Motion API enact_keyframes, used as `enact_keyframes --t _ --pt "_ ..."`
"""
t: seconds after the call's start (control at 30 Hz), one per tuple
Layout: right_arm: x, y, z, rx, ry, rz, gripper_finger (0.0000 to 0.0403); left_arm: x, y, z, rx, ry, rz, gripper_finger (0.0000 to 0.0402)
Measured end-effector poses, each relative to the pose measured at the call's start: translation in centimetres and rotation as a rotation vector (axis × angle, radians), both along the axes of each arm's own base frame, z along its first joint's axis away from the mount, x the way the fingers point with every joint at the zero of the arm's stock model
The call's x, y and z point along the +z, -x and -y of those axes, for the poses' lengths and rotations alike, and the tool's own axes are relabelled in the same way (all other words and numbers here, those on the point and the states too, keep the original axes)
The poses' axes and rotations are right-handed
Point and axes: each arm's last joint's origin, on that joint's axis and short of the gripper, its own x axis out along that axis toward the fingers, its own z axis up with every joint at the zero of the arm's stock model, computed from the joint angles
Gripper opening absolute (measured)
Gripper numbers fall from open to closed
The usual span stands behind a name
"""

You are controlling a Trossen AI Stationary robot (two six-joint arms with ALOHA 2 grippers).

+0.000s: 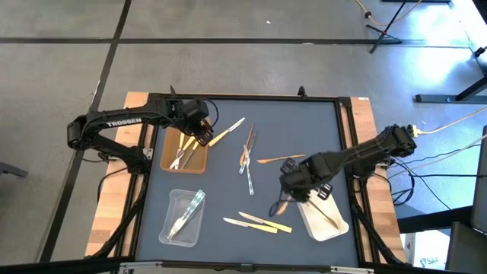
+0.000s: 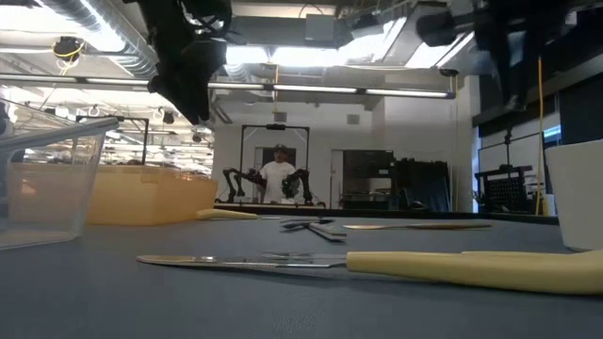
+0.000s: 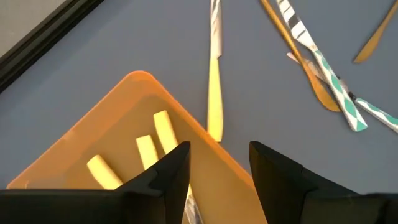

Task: Sort silverware by color (type)
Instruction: Put the gold knife into the white bin

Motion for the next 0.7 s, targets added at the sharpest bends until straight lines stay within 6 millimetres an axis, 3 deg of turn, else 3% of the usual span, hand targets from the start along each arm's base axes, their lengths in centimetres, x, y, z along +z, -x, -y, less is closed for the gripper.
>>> enact_keyframes --t 0.33,0.53,0.7 --pt "0.1 0.7 -2.4 0.104 0.207 0.115 0.0002 1.6 -3.1 1.4 0.028 0.021 0.353 0.0158" --pt "0.3 0.0 -2.5 0.138 0.305 0.228 0.0002 3.1 -5.8 2.7 -0.045 0.039 0.635 0.0158" --pt "0.7 -1.1 -2.7 0.218 0.377 0.338 0.0002 3.4 -7.7 4.0 -0.088 0.066 0.765 0.0158"
